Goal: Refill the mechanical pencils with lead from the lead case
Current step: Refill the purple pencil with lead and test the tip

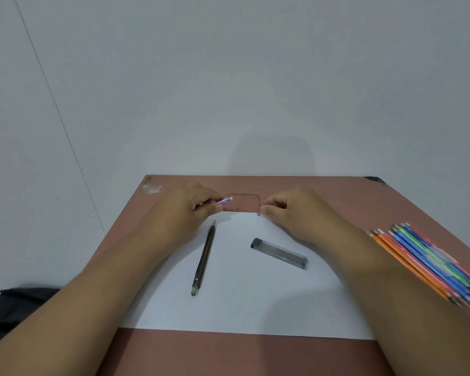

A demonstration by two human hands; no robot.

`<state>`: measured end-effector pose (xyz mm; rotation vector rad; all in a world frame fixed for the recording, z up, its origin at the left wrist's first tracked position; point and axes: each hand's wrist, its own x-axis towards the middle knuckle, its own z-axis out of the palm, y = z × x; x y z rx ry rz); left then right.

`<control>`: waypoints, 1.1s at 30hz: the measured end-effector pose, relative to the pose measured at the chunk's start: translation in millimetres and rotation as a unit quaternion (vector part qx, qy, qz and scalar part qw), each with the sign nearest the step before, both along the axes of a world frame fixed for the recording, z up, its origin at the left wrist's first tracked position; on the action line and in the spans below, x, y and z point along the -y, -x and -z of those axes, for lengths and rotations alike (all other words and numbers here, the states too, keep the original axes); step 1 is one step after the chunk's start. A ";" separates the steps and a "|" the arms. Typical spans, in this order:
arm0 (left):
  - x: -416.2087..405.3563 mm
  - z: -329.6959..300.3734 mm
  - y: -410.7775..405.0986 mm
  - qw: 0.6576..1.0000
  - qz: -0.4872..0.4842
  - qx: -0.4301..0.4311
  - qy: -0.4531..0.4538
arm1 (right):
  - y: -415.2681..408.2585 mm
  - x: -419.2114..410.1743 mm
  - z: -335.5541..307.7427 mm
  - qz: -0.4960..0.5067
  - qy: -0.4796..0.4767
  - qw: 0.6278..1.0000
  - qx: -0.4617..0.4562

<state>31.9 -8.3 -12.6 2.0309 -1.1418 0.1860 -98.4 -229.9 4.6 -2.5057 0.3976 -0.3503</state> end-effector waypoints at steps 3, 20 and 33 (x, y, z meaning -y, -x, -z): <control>0.7 0.9 -0.8 1.000 -0.001 0.008 0.001 | -6.5 -6.6 1.7 -0.024 0.020 1.000 -0.002; -0.3 0.8 -3.5 1.000 0.004 -0.018 -0.002 | -3.3 0.6 -9.1 -0.001 -0.035 0.998 0.051; -1.7 0.3 -2.8 1.000 0.008 -0.016 0.003 | 2.3 0.7 -4.3 -0.020 -0.033 0.999 0.026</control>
